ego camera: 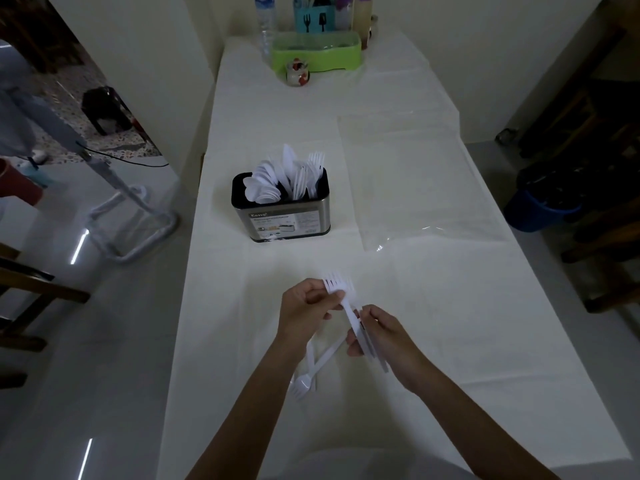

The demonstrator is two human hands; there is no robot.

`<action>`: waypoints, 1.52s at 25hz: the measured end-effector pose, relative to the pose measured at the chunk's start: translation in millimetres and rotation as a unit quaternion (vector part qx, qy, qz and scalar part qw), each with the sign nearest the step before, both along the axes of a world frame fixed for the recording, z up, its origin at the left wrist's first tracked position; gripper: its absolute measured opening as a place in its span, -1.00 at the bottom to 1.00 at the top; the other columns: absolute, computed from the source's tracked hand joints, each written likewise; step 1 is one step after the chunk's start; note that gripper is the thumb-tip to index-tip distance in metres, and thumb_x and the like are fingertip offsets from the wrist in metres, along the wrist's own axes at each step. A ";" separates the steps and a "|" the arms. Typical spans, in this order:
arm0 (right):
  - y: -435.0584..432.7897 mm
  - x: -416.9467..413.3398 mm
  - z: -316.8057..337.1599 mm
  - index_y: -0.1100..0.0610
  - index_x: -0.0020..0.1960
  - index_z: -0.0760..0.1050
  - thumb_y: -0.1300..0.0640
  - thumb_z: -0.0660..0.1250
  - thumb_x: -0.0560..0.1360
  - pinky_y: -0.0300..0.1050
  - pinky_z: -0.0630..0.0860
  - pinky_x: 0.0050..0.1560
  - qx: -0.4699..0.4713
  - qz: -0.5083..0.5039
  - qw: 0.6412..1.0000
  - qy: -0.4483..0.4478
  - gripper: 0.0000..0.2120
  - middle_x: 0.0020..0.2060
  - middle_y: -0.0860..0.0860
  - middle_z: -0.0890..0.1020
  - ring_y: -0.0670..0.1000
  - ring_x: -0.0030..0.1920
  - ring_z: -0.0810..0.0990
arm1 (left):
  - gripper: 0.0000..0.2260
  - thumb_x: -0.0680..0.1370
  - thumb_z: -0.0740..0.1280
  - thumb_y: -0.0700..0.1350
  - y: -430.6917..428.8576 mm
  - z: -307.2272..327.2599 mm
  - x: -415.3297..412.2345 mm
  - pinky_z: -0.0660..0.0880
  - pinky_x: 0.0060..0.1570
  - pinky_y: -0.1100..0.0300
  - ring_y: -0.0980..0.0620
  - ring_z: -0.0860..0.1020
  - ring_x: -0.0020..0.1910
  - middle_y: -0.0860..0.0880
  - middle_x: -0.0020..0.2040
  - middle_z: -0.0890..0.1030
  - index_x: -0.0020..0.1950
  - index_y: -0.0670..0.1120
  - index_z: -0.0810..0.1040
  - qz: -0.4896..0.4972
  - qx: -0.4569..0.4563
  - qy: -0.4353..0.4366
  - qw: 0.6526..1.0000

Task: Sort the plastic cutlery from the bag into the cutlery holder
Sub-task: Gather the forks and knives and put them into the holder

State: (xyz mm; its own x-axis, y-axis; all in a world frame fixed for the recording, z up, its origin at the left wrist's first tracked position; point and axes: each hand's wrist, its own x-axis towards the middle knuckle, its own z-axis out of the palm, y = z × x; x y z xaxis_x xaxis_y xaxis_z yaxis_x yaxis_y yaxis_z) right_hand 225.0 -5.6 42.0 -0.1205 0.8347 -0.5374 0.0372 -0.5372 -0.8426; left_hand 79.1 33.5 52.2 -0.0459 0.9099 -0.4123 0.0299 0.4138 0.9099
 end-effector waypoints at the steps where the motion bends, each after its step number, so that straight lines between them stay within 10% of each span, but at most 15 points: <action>1: -2.7 -2.0 0.6 0.21 -0.12 0.41 0.14 0.05 0.64 -0.16 0.50 -0.37 -0.001 0.002 1.000 0.013 -0.74 -0.38 0.08 0.60 0.05 -0.46 0.56 | -0.94 0.41 0.45 -0.28 1.1 -1.4 -0.4 0.45 -0.38 0.39 0.24 0.57 -0.40 0.03 -0.29 0.66 -0.16 -0.16 0.63 -0.011 0.011 0.027 1.000; 7: -8.4 -5.4 -2.5 0.12 -0.08 0.39 0.00 0.01 0.65 -0.28 0.16 -0.51 0.011 0.023 0.999 0.031 -0.72 -0.45 -0.02 0.37 -0.09 -0.54 0.25 | -0.79 0.35 0.53 -0.18 18.8 -8.4 -12.9 0.41 -0.31 0.28 0.15 0.45 -0.42 0.08 -0.40 0.53 -0.34 0.00 0.52 -0.109 0.082 0.161 0.977; 18: -6.2 -3.4 -27.4 0.16 -0.04 0.40 0.14 0.07 0.63 -0.28 0.25 -0.44 -0.032 0.242 0.964 -0.106 -0.82 -0.36 -0.01 0.39 -0.09 -0.43 0.31 | -0.79 0.38 0.51 -0.11 -30.9 -45.2 -55.1 0.44 -0.34 0.47 0.17 0.55 -0.32 0.05 -0.21 0.59 -0.05 -0.06 0.58 -0.062 0.057 0.242 0.967; 23: 4.3 1.0 -36.9 0.13 -0.06 0.42 0.11 0.07 0.63 -0.25 0.25 -0.42 -0.011 0.230 0.960 -0.157 -0.81 -0.37 -0.02 0.38 -0.09 -0.44 0.30 | -0.48 0.31 0.46 0.23 -84.9 -62.3 -75.1 0.35 -0.14 0.22 0.07 0.44 -0.04 0.05 0.04 0.48 0.16 0.00 0.50 -0.258 -0.003 0.457 0.851; 38: 17.1 0.0 -42.8 0.10 -0.18 0.35 0.20 0.10 0.62 -0.22 0.40 -0.15 0.191 0.252 0.916 -0.248 -0.80 -0.21 0.04 0.59 0.04 -0.18 0.55 | -0.73 0.51 0.34 0.00 -92.5 -68.9 -62.6 0.22 -0.07 0.24 -0.03 0.45 0.05 -0.04 0.11 0.52 0.15 -0.10 0.48 -0.306 0.067 0.457 0.833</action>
State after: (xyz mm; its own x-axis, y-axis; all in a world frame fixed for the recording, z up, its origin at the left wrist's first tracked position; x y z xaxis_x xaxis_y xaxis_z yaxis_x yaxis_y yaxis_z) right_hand 224.9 11.5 -0.7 -0.3622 0.8789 -0.3103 0.6284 -0.0156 -0.7778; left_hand 16.5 -59.0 -16.6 0.2049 0.9127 -0.3536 0.9028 -0.0366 0.4286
